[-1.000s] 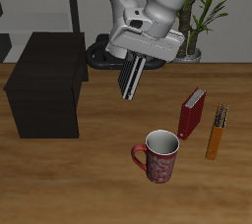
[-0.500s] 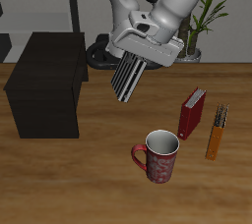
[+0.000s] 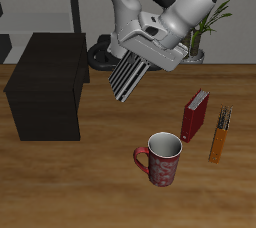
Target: Place the striped book in the top region of the shelf
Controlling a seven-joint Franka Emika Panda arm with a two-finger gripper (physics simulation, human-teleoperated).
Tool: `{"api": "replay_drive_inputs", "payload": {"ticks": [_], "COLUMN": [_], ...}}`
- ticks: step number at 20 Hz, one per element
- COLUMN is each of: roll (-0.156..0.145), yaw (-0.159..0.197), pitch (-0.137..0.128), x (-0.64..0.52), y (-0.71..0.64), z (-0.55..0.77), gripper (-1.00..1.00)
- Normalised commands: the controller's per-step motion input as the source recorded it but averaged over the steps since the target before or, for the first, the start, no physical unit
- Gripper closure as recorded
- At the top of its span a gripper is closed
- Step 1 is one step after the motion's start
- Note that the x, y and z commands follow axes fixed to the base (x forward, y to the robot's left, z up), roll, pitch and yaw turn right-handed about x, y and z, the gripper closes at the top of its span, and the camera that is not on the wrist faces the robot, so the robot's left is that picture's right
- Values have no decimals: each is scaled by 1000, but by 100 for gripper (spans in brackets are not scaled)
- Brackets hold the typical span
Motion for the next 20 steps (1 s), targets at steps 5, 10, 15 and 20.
{"api": "replay_drive_inputs", "payload": {"ticks": [5,10,15,20], "roll": [-106,-98,-127,-69], "yaw": [-70,-37,-44,-1], "pitch": [43,-1,-37,9], "x": [-74,-76,-24,21], "y": [-16,-61,-187,-91], "z": [20,107,119,-36], "gripper": [100,100,100,100]}}
